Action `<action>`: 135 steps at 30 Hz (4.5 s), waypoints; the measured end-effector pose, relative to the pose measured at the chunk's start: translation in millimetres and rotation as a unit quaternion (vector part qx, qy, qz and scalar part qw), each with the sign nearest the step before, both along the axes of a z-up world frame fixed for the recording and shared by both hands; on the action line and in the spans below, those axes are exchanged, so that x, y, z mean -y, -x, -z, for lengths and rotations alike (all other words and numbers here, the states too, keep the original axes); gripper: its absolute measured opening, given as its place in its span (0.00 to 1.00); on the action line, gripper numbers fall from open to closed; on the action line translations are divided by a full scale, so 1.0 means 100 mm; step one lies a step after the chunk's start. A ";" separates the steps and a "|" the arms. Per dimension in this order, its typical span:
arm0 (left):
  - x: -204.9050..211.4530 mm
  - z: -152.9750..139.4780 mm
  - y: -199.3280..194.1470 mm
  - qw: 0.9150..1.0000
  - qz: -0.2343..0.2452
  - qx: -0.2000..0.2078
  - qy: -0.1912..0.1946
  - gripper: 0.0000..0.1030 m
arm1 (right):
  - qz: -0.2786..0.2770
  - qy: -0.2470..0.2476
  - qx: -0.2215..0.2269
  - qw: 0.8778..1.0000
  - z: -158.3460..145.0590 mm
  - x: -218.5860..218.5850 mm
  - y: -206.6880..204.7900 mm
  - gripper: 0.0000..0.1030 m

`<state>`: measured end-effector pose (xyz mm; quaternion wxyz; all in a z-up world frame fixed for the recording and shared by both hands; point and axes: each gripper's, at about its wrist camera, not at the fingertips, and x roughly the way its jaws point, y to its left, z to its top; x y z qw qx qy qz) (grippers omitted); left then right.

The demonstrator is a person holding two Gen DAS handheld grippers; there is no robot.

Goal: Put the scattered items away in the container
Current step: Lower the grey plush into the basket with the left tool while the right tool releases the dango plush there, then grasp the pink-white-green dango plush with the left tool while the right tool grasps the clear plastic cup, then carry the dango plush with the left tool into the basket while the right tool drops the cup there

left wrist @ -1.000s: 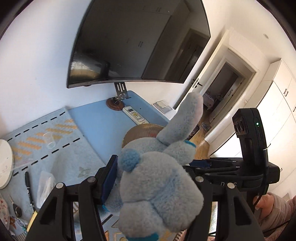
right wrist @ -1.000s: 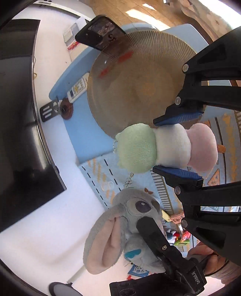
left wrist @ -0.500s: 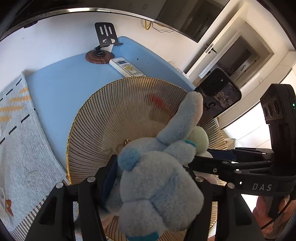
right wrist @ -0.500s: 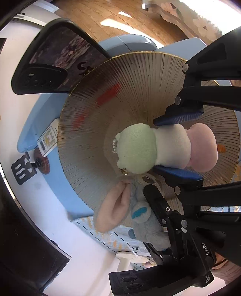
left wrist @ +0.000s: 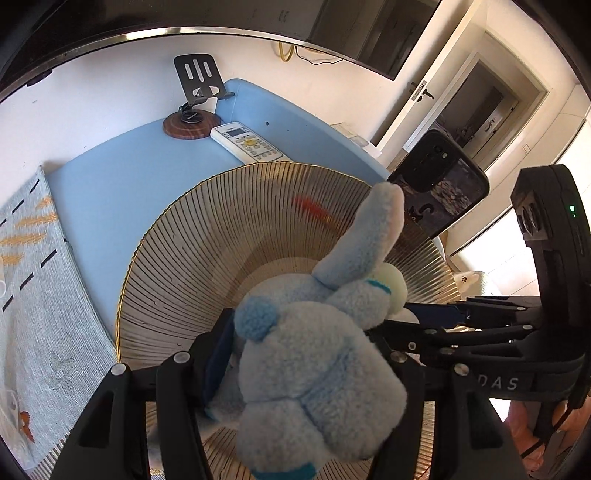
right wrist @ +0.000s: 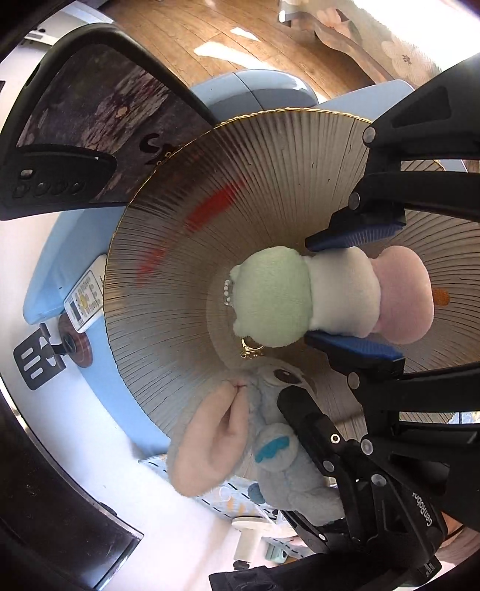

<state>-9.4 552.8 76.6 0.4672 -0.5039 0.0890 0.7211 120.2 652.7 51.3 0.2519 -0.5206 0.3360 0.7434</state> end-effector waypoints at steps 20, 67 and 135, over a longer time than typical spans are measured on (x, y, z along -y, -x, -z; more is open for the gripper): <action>2.31 -0.84 -0.03 0.980 -0.186 0.005 -0.067 0.80 | -0.049 -0.166 -0.093 0.980 -1.14 1.05 0.31 0.72; 5.39 0.58 2.32 0.972 -0.186 -0.030 0.142 0.82 | -0.132 -0.105 0.043 0.985 0.36 1.70 3.62 0.32; -0.48 0.04 0.44 0.995 0.073 -0.017 0.065 0.45 | 0.075 -0.070 -0.031 0.994 -0.40 0.09 -0.21 0.32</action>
